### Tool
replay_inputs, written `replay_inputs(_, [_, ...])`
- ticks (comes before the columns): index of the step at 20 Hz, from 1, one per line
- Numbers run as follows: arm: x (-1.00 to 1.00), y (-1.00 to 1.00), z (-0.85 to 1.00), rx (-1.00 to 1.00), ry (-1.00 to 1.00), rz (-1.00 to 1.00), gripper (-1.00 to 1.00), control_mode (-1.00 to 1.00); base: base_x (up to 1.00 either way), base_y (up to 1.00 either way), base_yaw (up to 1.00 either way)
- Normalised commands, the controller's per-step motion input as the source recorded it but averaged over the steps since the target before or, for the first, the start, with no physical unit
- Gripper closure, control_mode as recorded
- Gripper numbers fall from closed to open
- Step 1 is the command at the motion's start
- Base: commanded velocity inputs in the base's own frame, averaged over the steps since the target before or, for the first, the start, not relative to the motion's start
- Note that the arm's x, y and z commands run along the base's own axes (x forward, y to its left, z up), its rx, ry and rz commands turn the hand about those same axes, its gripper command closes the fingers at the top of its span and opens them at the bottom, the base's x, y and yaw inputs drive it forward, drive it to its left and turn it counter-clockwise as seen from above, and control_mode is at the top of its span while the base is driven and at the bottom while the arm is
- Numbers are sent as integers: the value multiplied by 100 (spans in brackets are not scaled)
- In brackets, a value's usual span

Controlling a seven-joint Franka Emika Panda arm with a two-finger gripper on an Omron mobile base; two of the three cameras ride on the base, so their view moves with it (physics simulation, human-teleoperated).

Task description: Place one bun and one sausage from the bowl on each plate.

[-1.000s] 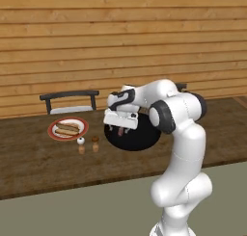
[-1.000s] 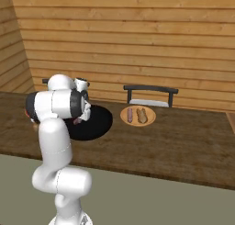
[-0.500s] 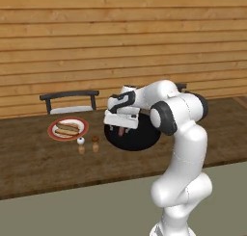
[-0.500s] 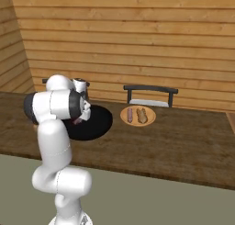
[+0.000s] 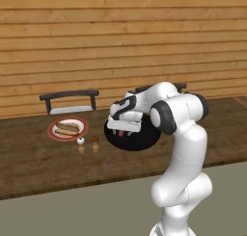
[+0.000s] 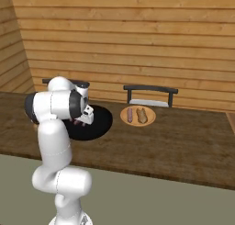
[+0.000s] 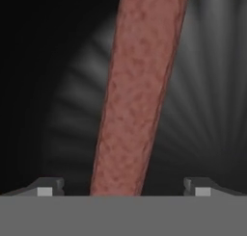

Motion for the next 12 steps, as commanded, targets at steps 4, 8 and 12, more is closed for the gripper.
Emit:
replay_inputs(4, [16, 0, -13, 0, -9, 7, -100, -100, 0, 0, 0])
replay_inputs(8, [0, 0, 0, 0, 0, 1, 100, -100, 0, 0, 0])
replay_inputs(12, [0, 0, -1, 0, 2, 0, 100, -100, 0, 0, 0])
